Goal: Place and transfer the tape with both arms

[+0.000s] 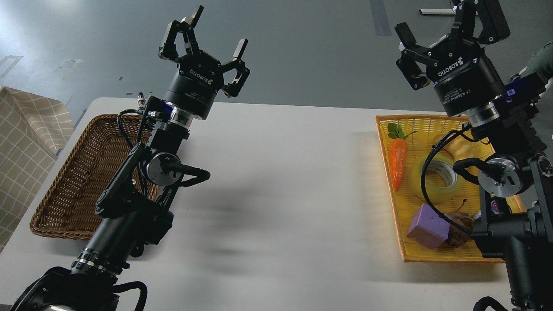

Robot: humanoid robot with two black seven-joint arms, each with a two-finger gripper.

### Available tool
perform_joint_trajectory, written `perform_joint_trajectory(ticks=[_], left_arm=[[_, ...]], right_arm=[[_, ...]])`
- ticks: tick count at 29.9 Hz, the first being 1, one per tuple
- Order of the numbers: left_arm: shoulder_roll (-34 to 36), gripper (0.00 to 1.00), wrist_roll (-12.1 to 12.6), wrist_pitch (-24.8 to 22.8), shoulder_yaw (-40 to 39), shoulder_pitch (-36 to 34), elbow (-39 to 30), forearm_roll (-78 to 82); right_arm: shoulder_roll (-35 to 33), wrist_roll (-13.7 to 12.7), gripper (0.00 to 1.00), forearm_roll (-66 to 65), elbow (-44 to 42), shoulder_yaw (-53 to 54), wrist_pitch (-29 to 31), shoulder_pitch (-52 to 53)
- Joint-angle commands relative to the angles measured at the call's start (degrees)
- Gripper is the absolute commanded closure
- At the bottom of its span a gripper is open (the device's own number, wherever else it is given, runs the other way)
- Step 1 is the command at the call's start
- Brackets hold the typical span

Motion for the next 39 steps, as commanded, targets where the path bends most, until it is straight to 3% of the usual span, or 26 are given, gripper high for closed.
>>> perform_joint_trajectory(ticks=[1,31,33,37,39], left_arm=[[0.0,0.02,0.2,0.0,-0.1,0.0,0.2,0.0],[0.0,0.02,0.1,0.0,0.2,0.5,0.2,0.1],[0.0,0.02,0.0,0.0,0.2,0.5,0.2,0.0],[0.0,0.02,0.1,0.0,0.2,0.7,0.1,0.2],[0.0,0.02,0.1,0.0,0.0,0.8,0.0,0.2]], right_arm=[[0.0,0.1,0.0,0.0,0.3,0.4,0.0,0.0],[0.0,-0.2,0.0,0.0,0.0,-0.8,0.0,-0.1],[0.0,-1.1,0.0,-0.4,0.3,-1.2,0.0,0.0],[0.0,-7.5,0.0,-4.0,0.9,-3.6,-6.6,0.5],[0.0,-7.8,0.0,-7.5,0.8,-3.9,-8.8,0.7]])
